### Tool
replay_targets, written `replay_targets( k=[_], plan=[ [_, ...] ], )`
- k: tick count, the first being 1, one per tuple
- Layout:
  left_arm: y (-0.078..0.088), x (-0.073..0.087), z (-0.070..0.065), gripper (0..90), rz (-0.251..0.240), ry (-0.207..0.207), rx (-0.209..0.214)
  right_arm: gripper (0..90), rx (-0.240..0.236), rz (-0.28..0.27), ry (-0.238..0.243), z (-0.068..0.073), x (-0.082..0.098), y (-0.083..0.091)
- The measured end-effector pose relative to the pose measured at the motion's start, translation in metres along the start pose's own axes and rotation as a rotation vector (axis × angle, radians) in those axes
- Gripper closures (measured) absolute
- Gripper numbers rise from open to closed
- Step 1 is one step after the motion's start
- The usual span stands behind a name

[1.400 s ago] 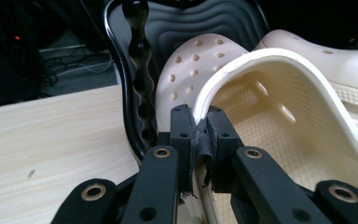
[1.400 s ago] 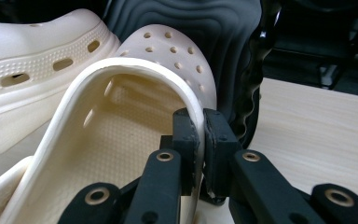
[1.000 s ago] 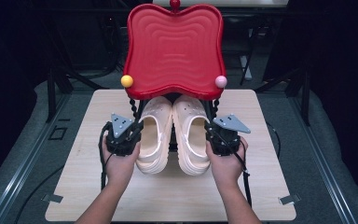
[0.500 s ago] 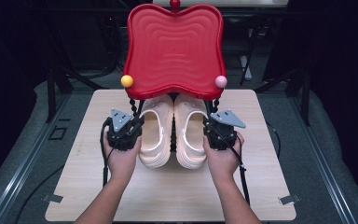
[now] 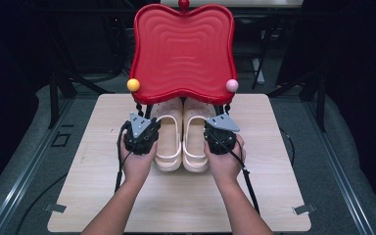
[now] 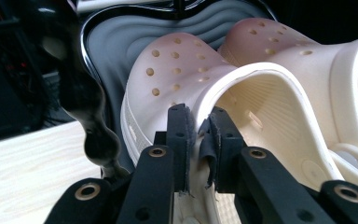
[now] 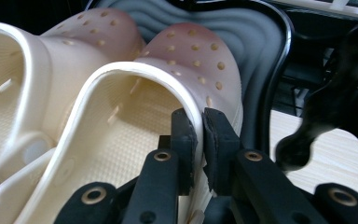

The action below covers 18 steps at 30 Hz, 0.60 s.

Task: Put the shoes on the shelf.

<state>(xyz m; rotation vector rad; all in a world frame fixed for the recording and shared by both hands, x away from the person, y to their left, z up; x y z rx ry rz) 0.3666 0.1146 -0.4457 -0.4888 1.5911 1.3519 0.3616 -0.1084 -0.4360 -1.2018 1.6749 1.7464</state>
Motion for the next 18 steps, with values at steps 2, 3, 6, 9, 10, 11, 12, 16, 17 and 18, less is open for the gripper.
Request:
replay_targets(
  k=[2,3,6,9,10,11,12,16,17,18],
  plan=[
    [-0.0006,0.0036,0.0005,79.2,-0.005,0.003,0.012,80.8,-0.004,0.001,-0.014,-0.0006,0.0039,-0.0024],
    [-0.0005,0.0049,0.0003,78.9,-0.013,0.003,0.009,80.4,-0.012,-0.011,-0.017,-0.0014,0.0062,-0.003],
    [0.0015,0.0048,0.0006,75.6,-0.013,0.021,0.02,75.2,-0.032,-0.017,-0.016,-0.0013,0.0075,-0.0013],
    [0.0032,0.0045,0.0024,70.8,-0.001,0.048,0.046,70.7,-0.054,-0.021,-0.018,0.0004,0.0074,0.0005],
    [0.004,0.0044,0.0027,70.3,0.005,0.05,0.048,69.7,-0.055,-0.019,-0.014,0.0007,0.0077,0.0012],
    [0.0044,0.0045,0.0026,70.1,0.008,0.051,0.044,68.5,-0.062,-0.013,-0.013,0.0011,0.008,0.0014],
    [0.0045,0.0048,0.0032,68.9,0.01,0.055,0.054,68.1,-0.064,-0.012,-0.011,0.0014,0.0083,0.0019],
    [0.0042,0.0043,0.0047,66.0,0.017,0.08,0.067,66.2,-0.061,-0.012,0.007,0.0029,0.0084,0.002],
    [0.0042,0.0045,0.005,65.1,0.02,0.082,0.069,65.8,-0.059,-0.008,0.013,0.003,0.0086,0.002],
    [0.0045,0.0049,0.0052,64.1,0.023,0.087,0.067,65.6,-0.057,-0.008,0.012,0.003,0.0087,0.002]
  ],
)
Point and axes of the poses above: each handheld gripper's, and its own axes: y roughly backward along the jaws, x roughly out of its underside, z roughly to its left, the point moved 1 cm from there along -y, roughly forward along the jaws, and after that the axes turned 14 degrees about z, right-handed, at the moved point
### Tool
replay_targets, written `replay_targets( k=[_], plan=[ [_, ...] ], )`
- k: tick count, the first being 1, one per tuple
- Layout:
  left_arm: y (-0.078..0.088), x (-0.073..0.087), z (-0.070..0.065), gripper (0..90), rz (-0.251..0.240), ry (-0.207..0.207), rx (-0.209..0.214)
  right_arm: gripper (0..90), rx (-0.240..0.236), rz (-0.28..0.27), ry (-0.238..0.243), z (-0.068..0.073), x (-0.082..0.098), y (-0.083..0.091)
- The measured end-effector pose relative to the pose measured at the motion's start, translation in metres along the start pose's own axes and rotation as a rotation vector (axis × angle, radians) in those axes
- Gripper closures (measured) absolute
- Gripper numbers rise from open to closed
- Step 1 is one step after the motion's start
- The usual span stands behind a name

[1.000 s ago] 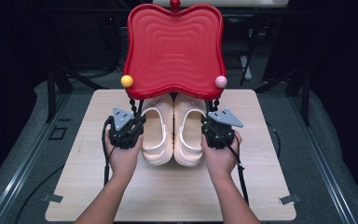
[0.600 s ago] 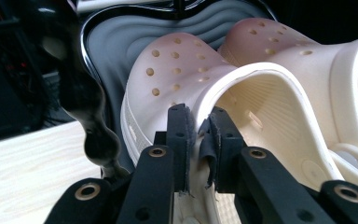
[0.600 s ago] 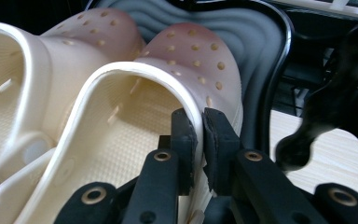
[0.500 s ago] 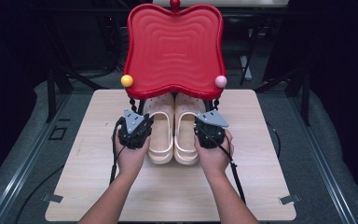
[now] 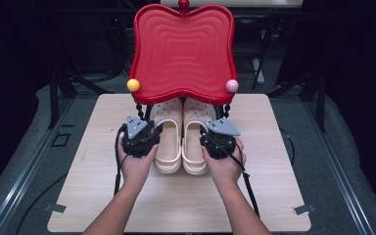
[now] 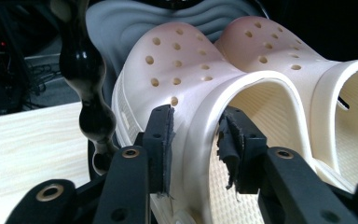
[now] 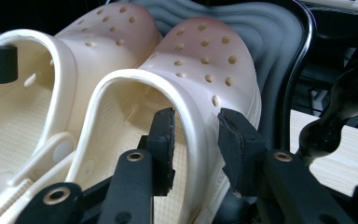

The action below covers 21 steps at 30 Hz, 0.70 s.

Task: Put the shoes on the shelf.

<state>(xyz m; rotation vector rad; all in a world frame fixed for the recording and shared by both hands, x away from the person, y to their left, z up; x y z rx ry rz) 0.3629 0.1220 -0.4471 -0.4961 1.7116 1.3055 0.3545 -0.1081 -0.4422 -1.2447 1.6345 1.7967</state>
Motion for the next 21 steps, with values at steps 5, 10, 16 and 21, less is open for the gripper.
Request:
replay_targets(
  k=[5,10,16,21],
  plan=[
    [0.004,0.0,0.0,59.4,-0.012,0.006,0.008,63.1,-0.005,0.003,0.01,0.001,0.001,0.003],
    [0.004,0.0,0.0,56.4,0.003,0.01,0.012,61.4,-0.007,-0.01,0.015,0.002,0.0,0.006],
    [0.01,0.0,0.002,54.9,0.005,0.004,0.02,59.5,0.006,0.006,0.049,0.005,0.002,0.011],
    [0.017,0.0,0.003,54.0,0.008,0.004,0.022,58.6,-0.001,-0.009,0.049,0.004,0.002,0.016]
  ],
)
Point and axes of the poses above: each handheld gripper's, and its own axes: y roughly backward along the jaws, x roughly out of its underside, z roughly to its left, the point moved 1 cm from there along -y, roughly forward along the jaws, and after that the axes turned 14 degrees about z, right-handed, at the moved point
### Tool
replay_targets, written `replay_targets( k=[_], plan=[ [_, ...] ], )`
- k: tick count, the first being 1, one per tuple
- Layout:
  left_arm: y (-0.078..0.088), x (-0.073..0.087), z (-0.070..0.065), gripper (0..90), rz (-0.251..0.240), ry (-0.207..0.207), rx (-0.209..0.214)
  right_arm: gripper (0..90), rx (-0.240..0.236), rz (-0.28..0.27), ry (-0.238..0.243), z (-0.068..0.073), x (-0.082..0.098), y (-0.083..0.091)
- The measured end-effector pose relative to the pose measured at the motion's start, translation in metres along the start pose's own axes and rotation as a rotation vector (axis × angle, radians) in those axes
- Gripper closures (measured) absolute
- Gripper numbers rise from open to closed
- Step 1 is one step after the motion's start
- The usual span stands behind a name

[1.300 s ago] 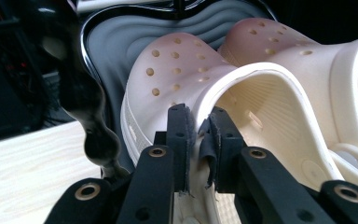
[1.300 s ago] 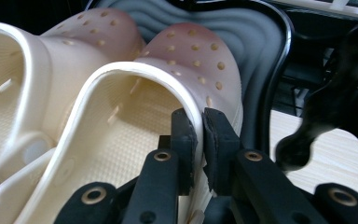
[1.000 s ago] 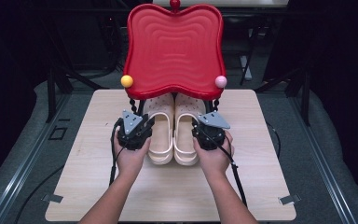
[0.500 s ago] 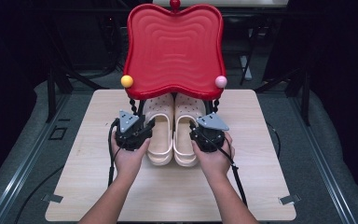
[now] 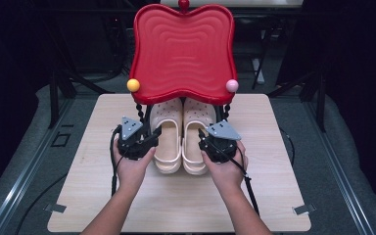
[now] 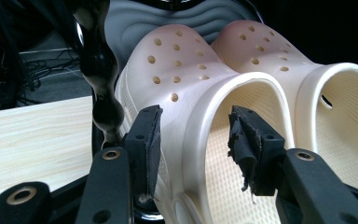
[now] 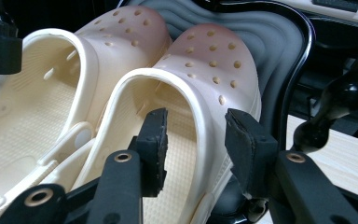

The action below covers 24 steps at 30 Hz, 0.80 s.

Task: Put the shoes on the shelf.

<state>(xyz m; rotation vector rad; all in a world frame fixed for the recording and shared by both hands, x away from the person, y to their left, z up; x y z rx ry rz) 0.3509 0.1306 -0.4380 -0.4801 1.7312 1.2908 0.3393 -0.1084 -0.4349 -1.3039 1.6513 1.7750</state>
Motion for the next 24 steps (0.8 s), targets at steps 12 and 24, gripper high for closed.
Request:
replay_targets(
  k=[12,24],
  plan=[
    [0.034,0.003,0.003,53.8,0.002,-0.038,0.067,58.0,-0.061,-0.07,-0.001,-0.003,0.005,0.039],
    [0.062,0.028,-0.003,52.9,0.01,-0.115,0.123,58.7,-0.172,-0.111,0.047,0.005,0.033,0.075]
  ],
)
Point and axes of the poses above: each handheld gripper's, and its own axes: y roughly backward along the jaws, x roughly out of its underside, z roughly to its left, the point moved 1 cm from there along -y, roughly forward along the jaws, and after that the axes turned 14 degrees about z, right-handed, at the moved point
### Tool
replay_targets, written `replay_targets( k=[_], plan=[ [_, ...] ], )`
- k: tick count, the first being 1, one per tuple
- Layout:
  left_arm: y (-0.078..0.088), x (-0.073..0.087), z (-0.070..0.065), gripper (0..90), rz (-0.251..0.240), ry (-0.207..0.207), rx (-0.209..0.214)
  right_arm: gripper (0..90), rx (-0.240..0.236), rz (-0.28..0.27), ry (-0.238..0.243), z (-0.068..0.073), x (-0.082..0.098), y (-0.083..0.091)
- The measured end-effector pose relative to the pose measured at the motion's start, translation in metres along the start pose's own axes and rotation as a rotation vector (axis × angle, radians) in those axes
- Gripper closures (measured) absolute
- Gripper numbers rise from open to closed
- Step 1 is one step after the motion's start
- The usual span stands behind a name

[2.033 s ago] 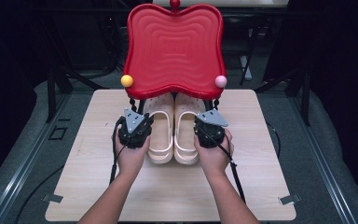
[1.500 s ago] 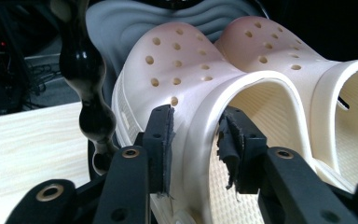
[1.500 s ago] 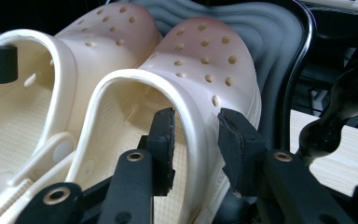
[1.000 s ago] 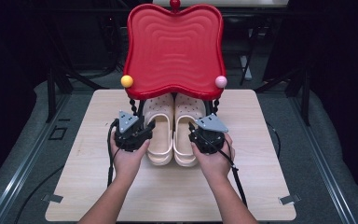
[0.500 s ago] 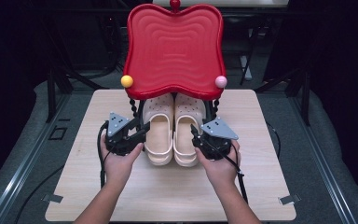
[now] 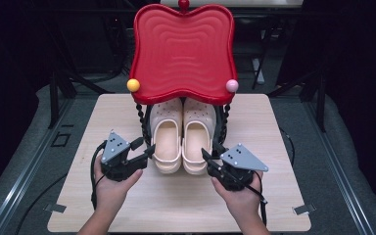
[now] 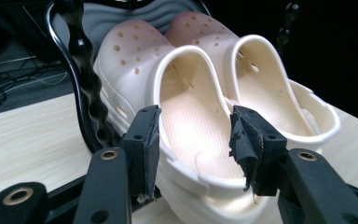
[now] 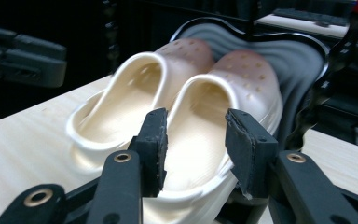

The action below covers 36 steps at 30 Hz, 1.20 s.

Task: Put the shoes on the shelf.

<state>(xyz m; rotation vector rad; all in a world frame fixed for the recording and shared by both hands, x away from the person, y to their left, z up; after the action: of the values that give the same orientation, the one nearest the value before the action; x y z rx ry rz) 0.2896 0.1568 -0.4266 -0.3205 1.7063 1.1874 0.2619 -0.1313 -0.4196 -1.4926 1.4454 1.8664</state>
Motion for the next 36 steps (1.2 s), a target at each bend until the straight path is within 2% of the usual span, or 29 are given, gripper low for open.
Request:
replay_targets(
  k=[2,7,11,14,15,17,18,19,20,23,24,25,28,35,36],
  plan=[
    [0.003,0.006,-0.001,53.2,0.001,-0.002,0.015,59.7,-0.021,0.013,0.005,0.002,0.006,0.004],
    [0.01,0.027,-0.004,56.9,0.011,0.005,0.026,64.4,-0.121,0.084,-0.031,0.004,0.026,0.005],
    [0.011,0.049,-0.004,61.0,0.033,0.034,0.033,66.6,-0.145,0.147,-0.04,0.006,0.041,0.001],
    [0.006,0.061,-0.005,64.0,0.051,0.041,0.032,68.6,-0.133,0.193,-0.018,0.009,0.052,-0.003],
    [0.005,0.064,-0.005,66.1,0.059,0.043,0.032,70.2,-0.12,0.187,-0.015,0.011,0.058,-0.007],
    [-0.003,0.072,-0.007,68.1,0.083,0.046,0.036,73.7,-0.105,0.217,-0.005,0.013,0.067,-0.013],
    [-0.005,0.074,-0.008,70.2,0.092,0.046,0.043,75.1,-0.101,0.249,0.001,0.013,0.07,-0.014],
    [-0.009,0.077,-0.01,71.5,0.101,0.043,0.047,76.4,-0.095,0.248,-0.002,0.014,0.073,-0.017],
    [-0.012,0.079,-0.011,72.0,0.111,0.042,0.048,77.2,-0.098,0.25,-0.011,0.015,0.076,-0.022],
    [-0.023,0.085,-0.015,76.0,0.147,0.038,0.064,78.7,-0.112,0.315,-0.004,0.017,0.082,-0.031],
    [-0.027,0.086,-0.017,76.6,0.162,0.036,0.074,79.1,-0.113,0.3,-0.009,0.018,0.084,-0.035],
    [-0.029,0.087,-0.018,77.5,0.17,0.037,0.076,80.1,-0.122,0.328,-0.004,0.019,0.085,-0.038],
    [-0.039,0.088,-0.022,80.8,0.189,0.033,0.085,84.3,-0.134,0.349,-0.007,0.02,0.086,-0.045],
    [-0.052,0.086,-0.027,86.2,0.225,0.017,0.082,89.9,-0.147,0.354,-0.033,0.019,0.083,-0.058],
    [-0.054,0.085,-0.027,86.8,0.224,0.021,0.082,90.0,-0.158,0.378,-0.038,0.018,0.083,-0.058]
  ],
)
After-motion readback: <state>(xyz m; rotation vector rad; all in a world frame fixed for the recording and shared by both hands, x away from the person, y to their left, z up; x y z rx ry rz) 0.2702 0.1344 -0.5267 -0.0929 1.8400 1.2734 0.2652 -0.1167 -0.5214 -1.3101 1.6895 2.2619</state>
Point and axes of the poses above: each handheld gripper's, and its own axes: y roughly backward along the jaws, x roughly out of its underside, z roughly to its left, the point moved 1 cm from there along -y, roughly forward along the jaws, and after that the axes turned 14 degrees about z, right-handed, at the moved point
